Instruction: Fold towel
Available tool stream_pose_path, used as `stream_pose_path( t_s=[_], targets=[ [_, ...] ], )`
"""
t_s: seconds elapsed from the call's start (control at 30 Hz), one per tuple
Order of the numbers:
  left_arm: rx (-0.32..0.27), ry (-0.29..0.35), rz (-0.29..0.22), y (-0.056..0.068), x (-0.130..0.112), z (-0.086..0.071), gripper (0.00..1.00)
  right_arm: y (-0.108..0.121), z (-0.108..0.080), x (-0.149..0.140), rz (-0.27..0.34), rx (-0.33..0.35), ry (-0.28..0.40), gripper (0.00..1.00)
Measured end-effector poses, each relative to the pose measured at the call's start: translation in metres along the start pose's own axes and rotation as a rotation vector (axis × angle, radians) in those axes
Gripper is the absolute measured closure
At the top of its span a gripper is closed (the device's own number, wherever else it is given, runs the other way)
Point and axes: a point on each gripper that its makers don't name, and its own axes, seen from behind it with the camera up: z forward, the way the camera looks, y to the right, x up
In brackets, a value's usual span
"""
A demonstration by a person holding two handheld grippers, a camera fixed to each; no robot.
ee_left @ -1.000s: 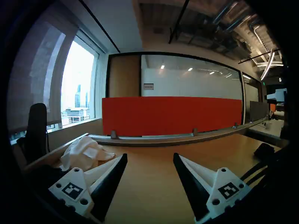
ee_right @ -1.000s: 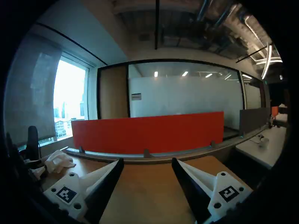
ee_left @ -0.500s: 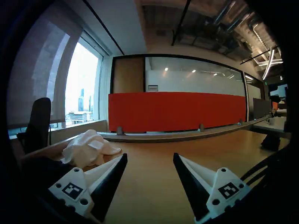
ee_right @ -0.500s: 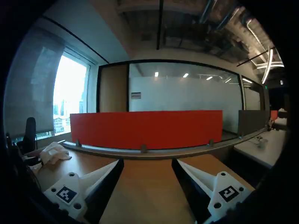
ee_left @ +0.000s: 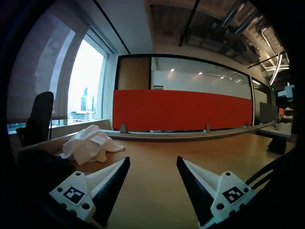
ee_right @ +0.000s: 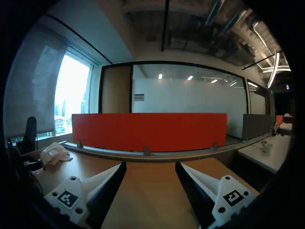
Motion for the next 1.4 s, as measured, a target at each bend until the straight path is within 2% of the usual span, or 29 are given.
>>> stream_pose_path(
  t_s=[0.2, 0.5, 0.67, 0.77, 0.97, 1.27, 1.4],
  targets=[
    [0.003, -0.004, 0.022, 0.001, -0.002, 0.001, 0.09, 0.002, -0.001, 0.004, -0.008, -0.007, 0.003, 0.01],
    [0.011, -0.004, 0.027, 0.000, -0.001, 0.001, 0.10, -0.001, 0.002, -0.004, -0.002, -0.004, -0.002, 0.01],
    [0.010, -0.005, 0.028, -0.001, -0.002, 0.001, 0.09, -0.002, 0.006, -0.006, -0.021, -0.003, -0.003, 0.01],
    [0.010, -0.006, 0.029, -0.001, -0.003, 0.001, 0.03, 0.001, 0.008, -0.006, -0.037, -0.010, 0.000, 0.01],
    [0.010, -0.005, 0.029, -0.001, -0.003, 0.001, 0.03, 0.015, 0.010, -0.008, -0.065, -0.047, 0.014, 0.01],
    [0.010, -0.005, 0.028, 0.000, -0.003, 0.001, 0.03, 0.032, 0.009, -0.036, -0.043, -0.090, 0.000, 0.01],
    [0.010, -0.005, 0.028, 0.000, -0.003, 0.001, 0.03, 0.035, 0.010, -0.053, -0.036, -0.086, 0.005, 0.01]
  ],
)
